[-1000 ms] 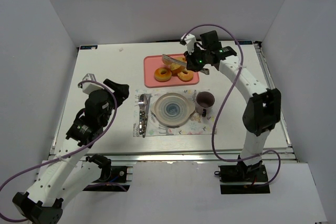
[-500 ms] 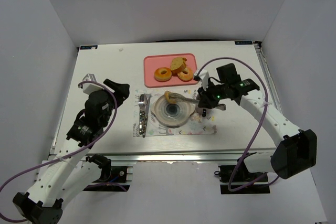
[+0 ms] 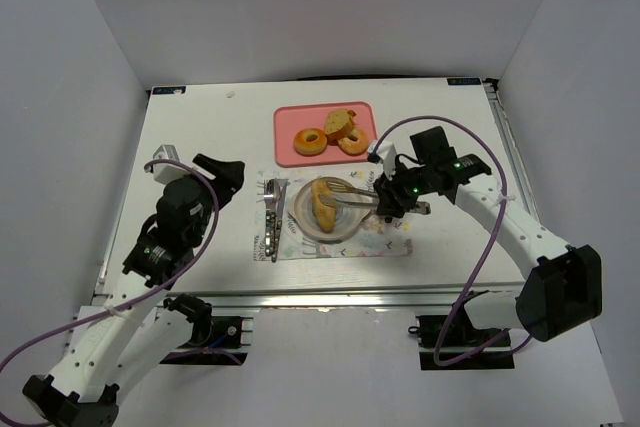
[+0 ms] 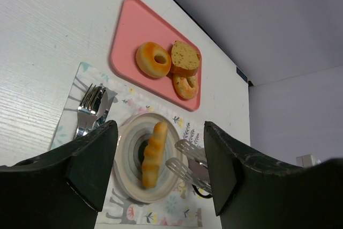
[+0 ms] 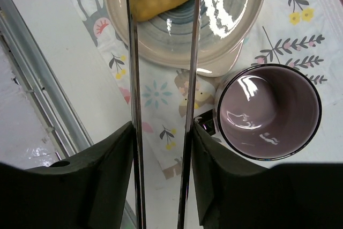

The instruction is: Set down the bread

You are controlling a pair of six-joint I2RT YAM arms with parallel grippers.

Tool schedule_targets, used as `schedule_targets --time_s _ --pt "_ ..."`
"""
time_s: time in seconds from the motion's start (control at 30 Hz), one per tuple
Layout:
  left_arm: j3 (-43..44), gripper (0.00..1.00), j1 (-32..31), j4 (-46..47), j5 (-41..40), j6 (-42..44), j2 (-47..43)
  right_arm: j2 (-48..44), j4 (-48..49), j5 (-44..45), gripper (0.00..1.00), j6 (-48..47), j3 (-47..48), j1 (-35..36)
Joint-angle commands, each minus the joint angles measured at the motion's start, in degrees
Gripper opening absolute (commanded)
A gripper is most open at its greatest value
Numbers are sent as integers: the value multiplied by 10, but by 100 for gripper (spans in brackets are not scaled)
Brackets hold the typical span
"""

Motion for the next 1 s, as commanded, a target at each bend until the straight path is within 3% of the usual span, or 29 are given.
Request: schedule_targets --time_s 0.0,0.23,0.4,0.57,0.77,0.97 --pt "-12 74 -1 -1 -8 -10 -18 -13 2 -14 50 -7 33 3" --pt "-9 74 -1 -1 -6 -7 -13 -14 5 -16 45 7 71 3" --pt "-9 74 -1 -1 -5 -6 -13 13 73 55 38 40 102 1" --pt "-4 75 -1 -12 -10 -6 -17 116 103 108 38 78 203 -24" --pt "-9 74 -1 -25 -21 -13 -38 248 81 95 36 147 321 -78" --pt "-9 75 -1 -31 -22 -16 -35 298 102 89 37 248 340 -90"
